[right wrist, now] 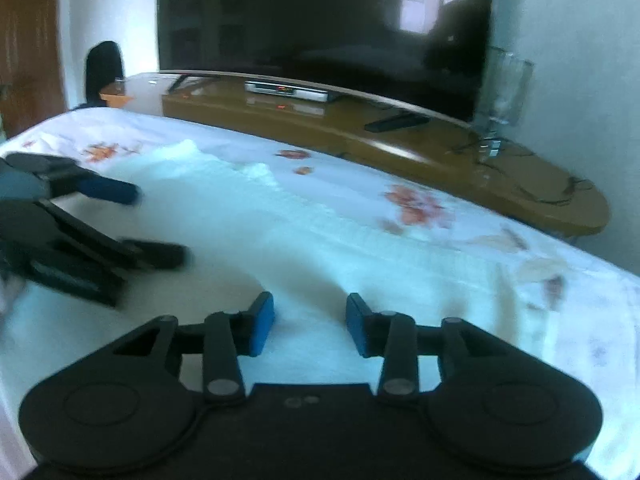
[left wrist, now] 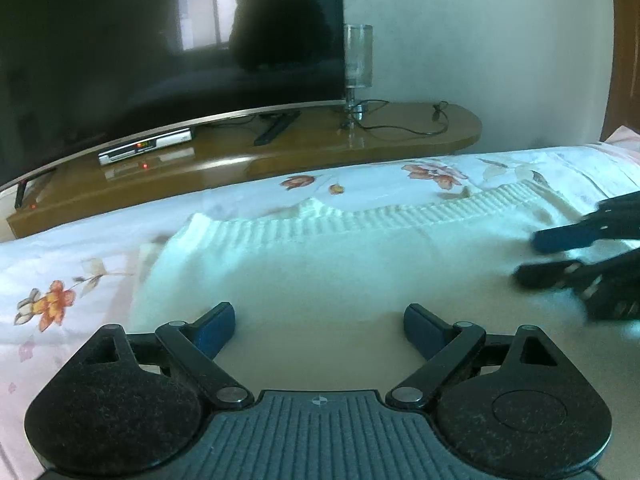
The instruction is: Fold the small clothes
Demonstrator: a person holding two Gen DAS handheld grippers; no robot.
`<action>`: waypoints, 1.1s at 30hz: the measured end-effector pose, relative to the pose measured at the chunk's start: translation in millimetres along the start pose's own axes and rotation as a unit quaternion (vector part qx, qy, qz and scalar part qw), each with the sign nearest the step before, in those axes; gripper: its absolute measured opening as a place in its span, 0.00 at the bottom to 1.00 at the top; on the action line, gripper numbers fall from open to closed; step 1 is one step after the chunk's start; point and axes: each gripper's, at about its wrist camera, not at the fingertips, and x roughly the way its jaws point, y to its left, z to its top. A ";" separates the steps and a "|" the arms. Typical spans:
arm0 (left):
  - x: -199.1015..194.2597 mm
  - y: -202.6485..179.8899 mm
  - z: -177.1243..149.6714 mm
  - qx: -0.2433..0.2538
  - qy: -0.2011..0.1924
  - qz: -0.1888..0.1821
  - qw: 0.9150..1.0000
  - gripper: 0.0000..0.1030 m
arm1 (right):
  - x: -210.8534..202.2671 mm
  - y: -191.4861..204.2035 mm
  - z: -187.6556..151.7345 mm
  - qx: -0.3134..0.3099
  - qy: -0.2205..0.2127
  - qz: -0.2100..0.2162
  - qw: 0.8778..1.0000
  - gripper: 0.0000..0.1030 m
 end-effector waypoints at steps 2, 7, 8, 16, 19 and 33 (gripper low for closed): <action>-4.9 10.9 -4.9 0.000 -0.003 0.002 1.000 0.89 | -6.6 -14.7 -8.6 0.013 -0.002 -0.012 1.000 0.38; -21.9 28.7 -6.1 -0.017 -0.010 0.016 1.000 0.89 | -17.8 -31.5 -10.8 0.054 0.002 -0.029 0.998 0.34; -30.8 26.2 -6.0 -0.017 -0.017 0.006 1.000 0.89 | -26.8 -27.3 -8.3 0.057 -0.007 -0.030 0.998 0.36; -33.8 -21.8 -23.2 0.030 0.014 -0.043 0.999 0.89 | -39.4 50.6 -19.4 0.009 0.002 0.031 0.999 0.35; -36.9 -1.6 -32.0 0.015 0.008 -0.044 0.999 0.89 | -38.3 38.4 -26.4 0.026 0.010 -0.003 1.000 0.34; -104.3 -22.1 -64.8 -0.014 0.000 -0.011 1.000 0.89 | -96.2 76.3 -51.3 0.015 -0.015 0.028 0.999 0.36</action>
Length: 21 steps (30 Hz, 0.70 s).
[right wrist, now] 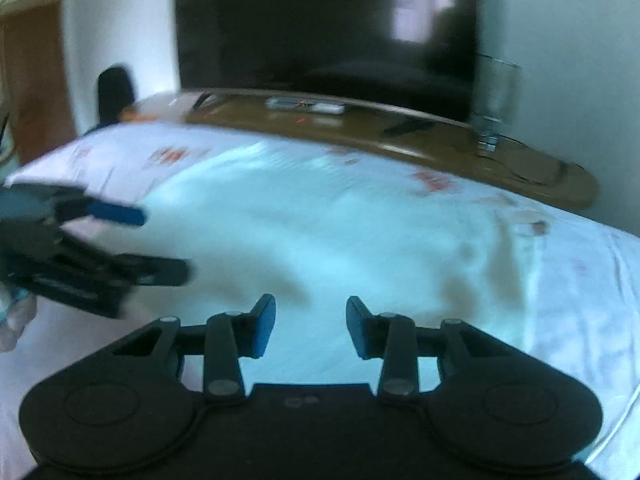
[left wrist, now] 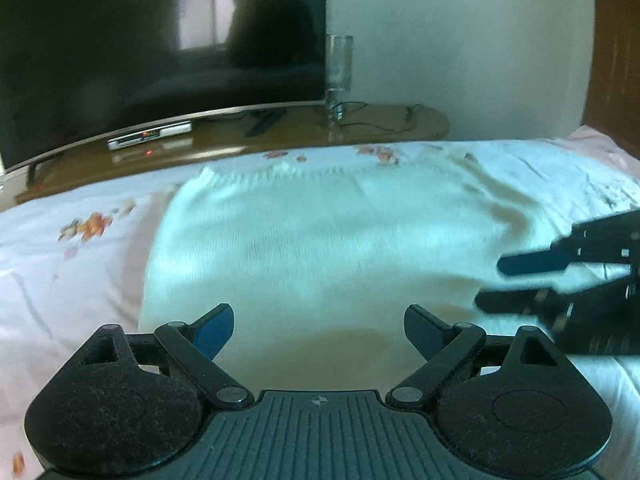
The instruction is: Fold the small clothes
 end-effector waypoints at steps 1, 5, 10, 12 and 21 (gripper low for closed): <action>2.0 0.9 -4.6 -0.003 0.013 0.005 1.000 0.89 | 3.1 6.5 -4.6 -0.007 0.008 0.002 1.000 0.35; -2.2 23.1 -23.0 -0.034 0.017 0.020 0.999 0.89 | 1.1 6.0 -25.4 -0.019 0.016 -0.022 0.999 0.38; -8.9 38.6 -31.1 -0.029 0.018 0.026 0.999 0.89 | -29.2 -38.9 -49.9 0.016 0.015 -0.063 0.998 0.41; -7.0 38.4 -31.4 -0.031 0.017 0.029 0.999 0.90 | -41.7 -56.0 -61.9 0.032 0.016 -0.076 0.996 0.41; -65.3 53.4 -35.5 -0.152 0.000 0.024 0.988 0.90 | -73.3 -58.5 -48.2 0.080 -0.012 -0.076 0.994 0.42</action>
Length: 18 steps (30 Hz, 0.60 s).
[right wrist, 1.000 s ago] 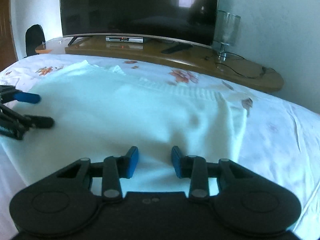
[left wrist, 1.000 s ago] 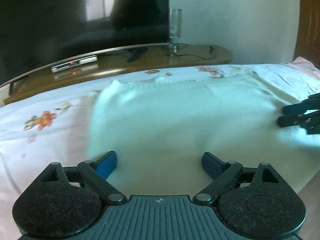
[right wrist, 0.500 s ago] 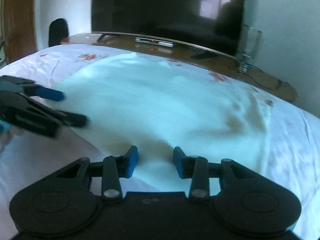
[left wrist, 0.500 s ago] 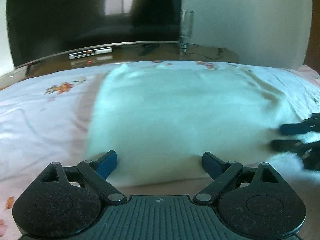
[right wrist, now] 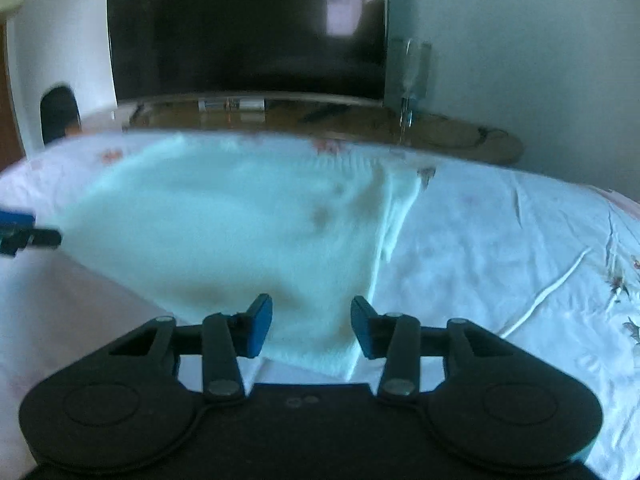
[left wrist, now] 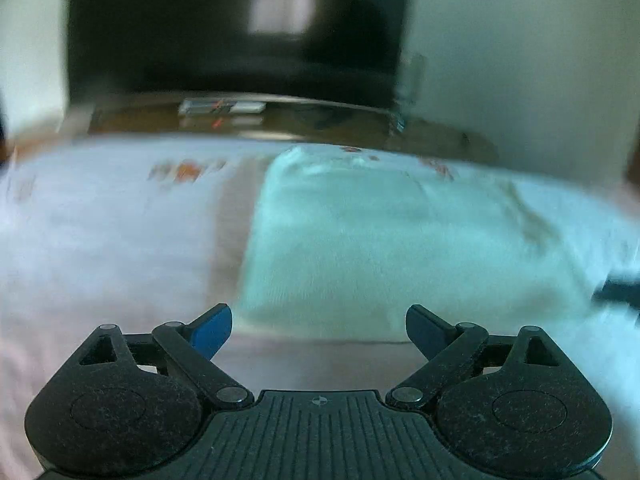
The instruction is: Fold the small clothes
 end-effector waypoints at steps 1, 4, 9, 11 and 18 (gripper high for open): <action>2.1 8.3 -2.3 -0.038 0.011 -0.013 0.999 0.90 | -3.1 0.8 1.1 0.005 0.001 0.005 1.000 0.42; 20.6 29.5 -8.8 -0.148 0.023 0.005 0.989 0.65 | -3.7 10.1 9.7 0.013 -0.006 0.031 0.999 0.40; 41.9 56.1 -15.1 -0.335 -0.024 -0.050 0.941 0.65 | 25.3 16.3 35.9 0.069 -0.009 0.065 0.995 0.26; 47.3 56.0 -21.2 -0.360 -0.051 -0.055 0.930 0.65 | 39.8 16.5 46.7 0.088 -0.010 0.081 0.993 0.22; 64.0 43.7 -13.7 -0.364 -0.079 -0.051 0.927 0.63 | 87.5 28.2 70.4 0.101 -0.001 0.107 0.989 0.20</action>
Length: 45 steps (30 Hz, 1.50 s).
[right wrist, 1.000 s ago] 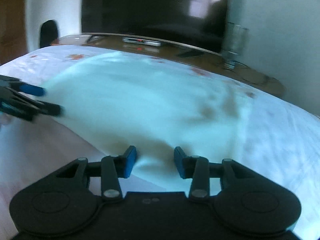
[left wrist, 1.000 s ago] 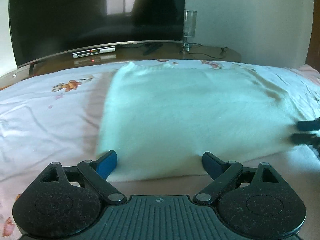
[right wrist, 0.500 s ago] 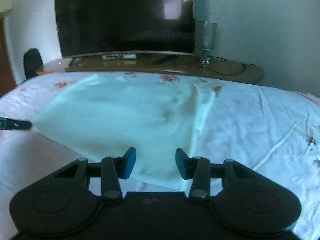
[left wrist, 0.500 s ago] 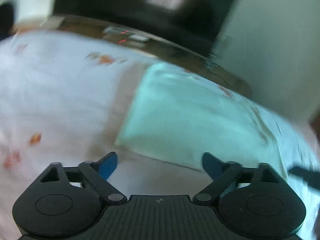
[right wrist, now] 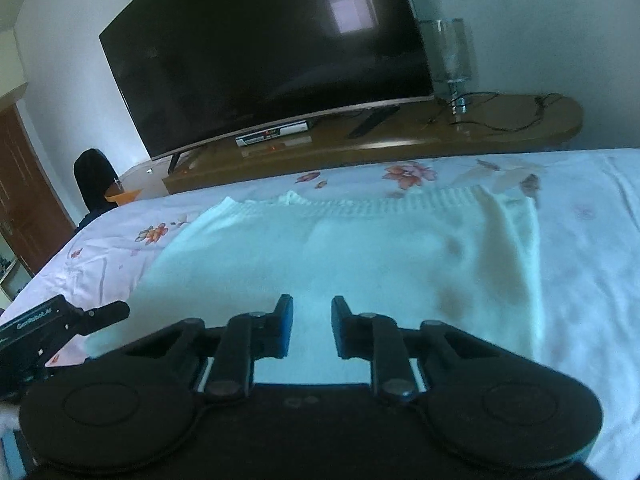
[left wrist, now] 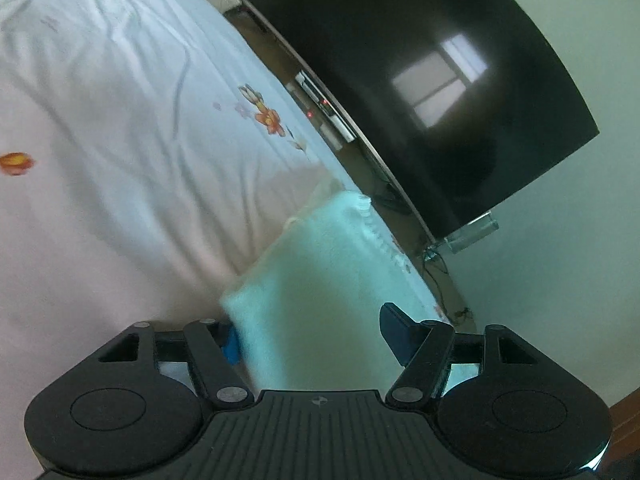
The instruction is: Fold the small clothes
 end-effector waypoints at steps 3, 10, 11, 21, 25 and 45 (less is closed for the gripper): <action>15.6 7.1 10.1 -0.008 0.027 0.001 1.000 0.28 | 16.5 2.4 5.1 -0.006 0.007 0.006 1.000 0.18; 24.8 6.4 9.8 0.015 0.033 0.000 0.999 0.08 | 43.2 6.4 5.0 -0.012 0.023 0.033 0.999 0.11; 24.5 2.4 9.5 0.026 0.032 0.001 0.999 0.08 | 45.8 7.5 3.3 -0.014 0.025 0.036 0.999 0.10; 13.0 -115.4 17.5 0.271 0.051 -0.059 0.959 0.08 | 58.2 1.0 0.3 0.009 0.046 0.024 0.999 0.02; 16.0 -181.2 -9.5 0.355 0.085 -0.109 0.925 0.08 | 43.3 -28.2 4.1 0.111 0.038 0.058 0.991 0.10; 52.9 -180.0 -8.6 0.389 0.123 -0.020 0.913 0.69 | -63.5 -139.0 -1.6 0.221 -0.050 0.088 0.970 0.53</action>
